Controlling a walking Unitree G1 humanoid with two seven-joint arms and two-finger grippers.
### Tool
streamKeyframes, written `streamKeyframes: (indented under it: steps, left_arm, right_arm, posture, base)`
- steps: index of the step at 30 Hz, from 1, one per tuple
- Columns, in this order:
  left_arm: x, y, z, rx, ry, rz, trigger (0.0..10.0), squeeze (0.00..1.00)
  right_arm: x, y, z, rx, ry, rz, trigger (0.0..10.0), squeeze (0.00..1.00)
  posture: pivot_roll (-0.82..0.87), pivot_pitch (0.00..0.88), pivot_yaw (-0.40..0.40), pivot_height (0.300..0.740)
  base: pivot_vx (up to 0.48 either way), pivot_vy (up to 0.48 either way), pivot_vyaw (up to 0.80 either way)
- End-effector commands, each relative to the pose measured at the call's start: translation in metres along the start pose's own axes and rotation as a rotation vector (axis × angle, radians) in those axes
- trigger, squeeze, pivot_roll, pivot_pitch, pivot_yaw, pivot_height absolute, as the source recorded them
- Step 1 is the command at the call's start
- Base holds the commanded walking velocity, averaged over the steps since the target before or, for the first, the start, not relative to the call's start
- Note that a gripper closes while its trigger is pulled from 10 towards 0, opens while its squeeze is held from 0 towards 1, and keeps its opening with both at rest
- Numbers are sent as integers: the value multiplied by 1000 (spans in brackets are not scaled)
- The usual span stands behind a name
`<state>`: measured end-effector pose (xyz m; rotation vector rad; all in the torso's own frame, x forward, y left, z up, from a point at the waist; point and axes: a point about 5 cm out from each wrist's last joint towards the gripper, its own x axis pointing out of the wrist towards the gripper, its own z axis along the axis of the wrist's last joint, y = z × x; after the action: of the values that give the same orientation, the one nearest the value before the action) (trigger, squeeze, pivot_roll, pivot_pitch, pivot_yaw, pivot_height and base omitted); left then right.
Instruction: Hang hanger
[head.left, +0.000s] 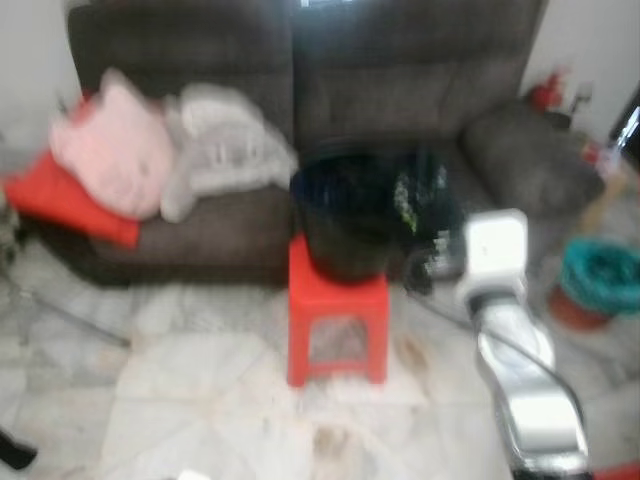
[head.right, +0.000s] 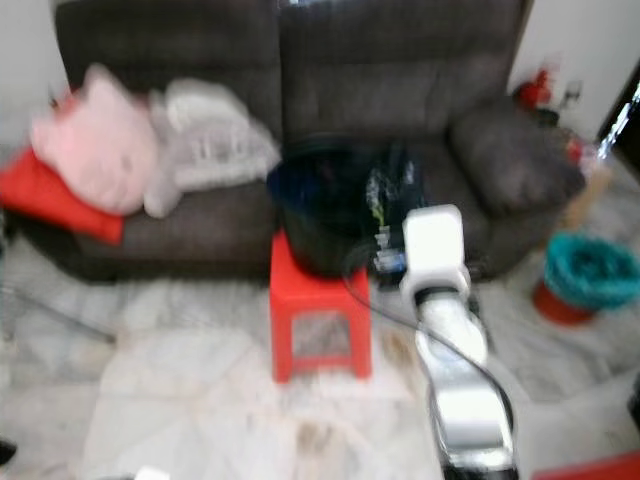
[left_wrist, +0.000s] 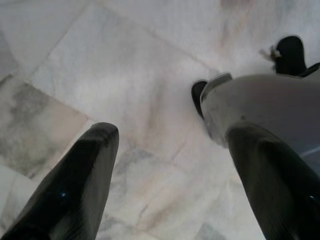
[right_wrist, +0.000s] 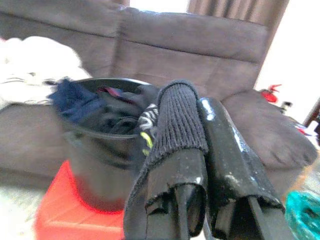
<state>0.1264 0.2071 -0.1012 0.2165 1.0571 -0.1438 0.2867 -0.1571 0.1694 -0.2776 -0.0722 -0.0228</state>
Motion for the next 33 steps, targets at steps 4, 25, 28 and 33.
streamKeyframes:
  steps: [4, 25, 28, 33]
  left_arm:
    - [-2, 2, -8, -3, 18, -7, 10000, 0]
    - [-2, 2, -8, 15, 20, 0, 10000, 0]
    - [-2, 8, -4, 18, 18, 9, 10000, 0]
    - [0, 5, 2, 21, 6, 7, 10000, 0]
  right_arm:
    - [-1, 0, 5, -8, -23, 2, 10000, 0]
    - [1, 5, 0, -17, -17, 14, 10000, 0]
    - [1, 5, -1, -18, -14, 16, 10000, 0]
    - [1, 6, -2, -17, -14, 18, 10000, 0]
  posture:
    - [-173, 0, 48, 740]
    - [-172, 0, 53, 740]
    - [-171, 0, 53, 740]
    - [-169, 0, 52, 740]
  base:
    - [-327, 0, 0]
    - [-232, 0, 0]
    - [0, 0, 0]
    - [0, 0, 0]
